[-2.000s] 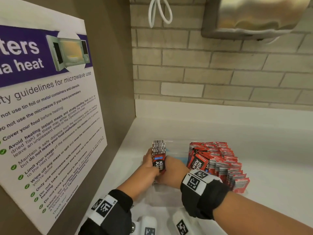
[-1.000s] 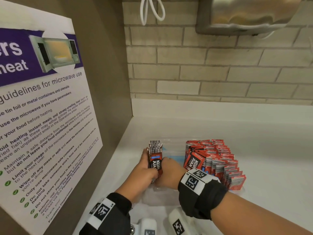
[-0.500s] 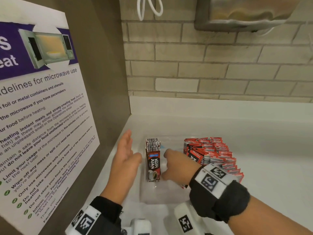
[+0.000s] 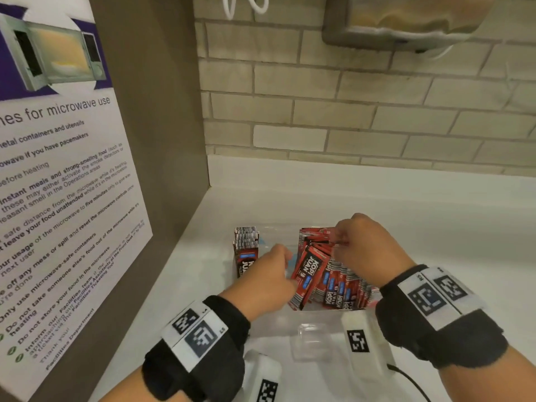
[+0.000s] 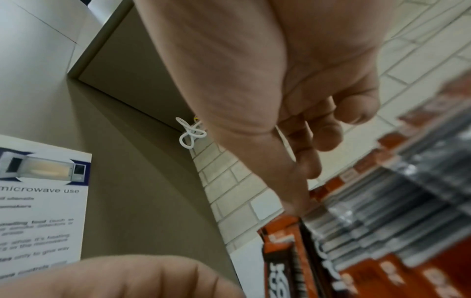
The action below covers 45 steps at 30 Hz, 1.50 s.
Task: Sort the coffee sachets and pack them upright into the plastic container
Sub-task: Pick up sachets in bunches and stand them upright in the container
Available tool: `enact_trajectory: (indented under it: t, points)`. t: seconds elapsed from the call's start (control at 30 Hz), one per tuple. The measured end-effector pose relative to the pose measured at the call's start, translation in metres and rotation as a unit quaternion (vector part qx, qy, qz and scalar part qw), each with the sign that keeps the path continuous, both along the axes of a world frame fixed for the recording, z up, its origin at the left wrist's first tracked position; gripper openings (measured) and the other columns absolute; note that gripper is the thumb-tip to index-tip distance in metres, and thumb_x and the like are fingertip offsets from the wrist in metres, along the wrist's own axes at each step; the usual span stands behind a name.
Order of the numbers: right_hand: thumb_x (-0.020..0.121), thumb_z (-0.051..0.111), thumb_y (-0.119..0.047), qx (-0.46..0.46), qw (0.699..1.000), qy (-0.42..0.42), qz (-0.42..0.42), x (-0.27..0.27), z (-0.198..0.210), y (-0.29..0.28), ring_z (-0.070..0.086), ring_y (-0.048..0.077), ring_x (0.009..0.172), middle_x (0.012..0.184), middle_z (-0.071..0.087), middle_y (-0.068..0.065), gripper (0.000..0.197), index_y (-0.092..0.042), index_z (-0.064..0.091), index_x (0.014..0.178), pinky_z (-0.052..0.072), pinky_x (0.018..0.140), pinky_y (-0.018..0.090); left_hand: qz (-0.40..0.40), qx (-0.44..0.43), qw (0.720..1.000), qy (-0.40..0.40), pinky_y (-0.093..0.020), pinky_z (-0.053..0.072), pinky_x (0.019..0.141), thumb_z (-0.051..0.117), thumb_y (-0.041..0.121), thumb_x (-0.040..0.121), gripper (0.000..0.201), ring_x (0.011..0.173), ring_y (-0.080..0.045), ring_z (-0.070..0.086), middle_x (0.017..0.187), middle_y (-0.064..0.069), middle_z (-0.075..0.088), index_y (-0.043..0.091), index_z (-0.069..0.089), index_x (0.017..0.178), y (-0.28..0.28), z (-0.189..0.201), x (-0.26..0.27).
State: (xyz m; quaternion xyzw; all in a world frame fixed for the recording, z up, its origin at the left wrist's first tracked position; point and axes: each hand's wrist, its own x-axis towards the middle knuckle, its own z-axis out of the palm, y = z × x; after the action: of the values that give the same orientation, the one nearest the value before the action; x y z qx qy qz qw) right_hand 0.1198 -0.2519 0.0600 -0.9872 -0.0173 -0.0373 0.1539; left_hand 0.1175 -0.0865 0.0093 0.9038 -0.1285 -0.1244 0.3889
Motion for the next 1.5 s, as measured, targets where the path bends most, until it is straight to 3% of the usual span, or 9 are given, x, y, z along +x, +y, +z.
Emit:
enact_trajectory:
  t: [0.2,0.47,0.6,0.7,0.97,1.13,1.23,1.4,1.5]
  points:
    - [0.085,0.058,-0.016,0.003,0.999,-0.034,0.010,-0.003,-0.005,0.006,0.052,0.020,0.097,0.102,0.046,0.002,0.020,-0.018,0.062,0.104,0.048,0.081,0.033,-0.029,0.034,0.998,0.038,-0.027,0.046,0.092,0.058,0.020,0.092,0.052,0.111,-0.017,0.054,0.132,-0.007,0.050,0.012,0.033,0.137,-0.003,0.003,0.011]
    - [0.087,0.055,-0.009,-0.021,0.998,-0.053,0.041,-0.006,-0.009,0.012,0.050,0.021,0.101,0.105,0.050,0.002,0.023,-0.021,0.064,0.105,0.044,0.085,0.031,-0.047,0.027,0.998,0.033,-0.026,0.049,0.082,0.062,0.017,0.088,0.049,0.096,-0.014,0.057,0.120,-0.005,0.057,0.014,0.037,0.131,-0.008,-0.002,0.012]
    - [0.086,0.056,-0.009,-0.010,0.996,-0.058,0.061,-0.008,-0.008,0.015,0.049,0.019,0.100,0.102,0.050,-0.001,0.023,-0.026,0.067,0.099,0.042,0.087,0.032,-0.049,-0.002,0.998,0.029,-0.026,0.049,0.084,0.066,0.016,0.086,0.049,0.099,-0.015,0.059,0.118,-0.003,0.059,0.016,0.041,0.128,-0.012,-0.003,0.010]
    - [0.085,0.058,-0.011,0.001,0.996,-0.057,0.074,-0.008,-0.008,0.016,0.048,0.016,0.100,0.100,0.049,-0.004,0.023,-0.030,0.069,0.092,0.038,0.090,0.032,-0.047,-0.032,0.998,0.031,-0.022,0.047,0.079,0.068,0.014,0.083,0.045,0.094,-0.012,0.059,0.111,0.000,0.062,0.018,0.047,0.124,-0.013,-0.004,0.010]
    - [0.087,0.058,-0.011,0.012,0.995,-0.046,0.085,-0.010,-0.006,0.012,0.045,0.013,0.107,0.101,0.046,-0.010,0.023,-0.031,0.070,0.091,0.027,0.093,0.029,-0.025,-0.089,0.994,0.056,-0.025,0.052,0.084,0.074,0.012,0.078,0.054,0.099,-0.015,0.063,0.113,-0.002,0.064,0.019,0.048,0.125,-0.015,-0.004,0.009]
    - [0.090,0.052,-0.007,0.046,0.994,-0.057,0.080,-0.011,-0.006,0.009,0.047,0.012,0.101,0.102,0.050,-0.006,0.030,-0.030,0.070,0.097,0.033,0.099,0.036,-0.021,-0.116,0.992,0.049,-0.028,0.051,0.089,0.071,0.009,0.080,0.039,0.099,-0.017,0.064,0.109,-0.002,0.067,0.021,0.057,0.114,-0.018,-0.004,0.009]
    - [0.090,0.048,-0.005,0.074,0.991,-0.093,0.057,-0.011,-0.005,0.003,0.047,0.009,0.092,0.098,0.049,-0.007,0.032,-0.030,0.067,0.098,0.035,0.097,0.037,-0.030,-0.126,0.990,0.046,-0.022,0.051,0.081,0.070,0.009,0.081,0.035,0.089,-0.009,0.062,0.098,0.005,0.065,0.025,0.055,0.108,-0.021,-0.004,0.009]
    - [0.091,0.052,-0.013,0.082,0.988,-0.118,0.053,-0.010,-0.006,-0.007,0.046,0.007,0.083,0.095,0.050,-0.009,0.022,-0.031,0.065,0.090,0.039,0.093,0.039,-0.033,-0.152,0.987,0.049,-0.006,0.045,0.065,0.071,0.013,0.081,0.044,0.079,0.004,0.056,0.092,0.015,0.059,0.024,0.049,0.118,-0.022,-0.005,0.012]
    - [0.091,0.053,-0.017,0.055,0.991,-0.111,0.052,-0.013,-0.012,-0.011,0.045,0.008,0.092,0.096,0.047,-0.010,0.018,-0.033,0.062,0.090,0.033,0.090,0.033,-0.033,-0.150,0.988,0.034,-0.010,0.049,0.074,0.072,0.019,0.081,0.042,0.085,0.001,0.059,0.099,0.012,0.063,0.029,0.050,0.115,-0.025,-0.005,0.012]
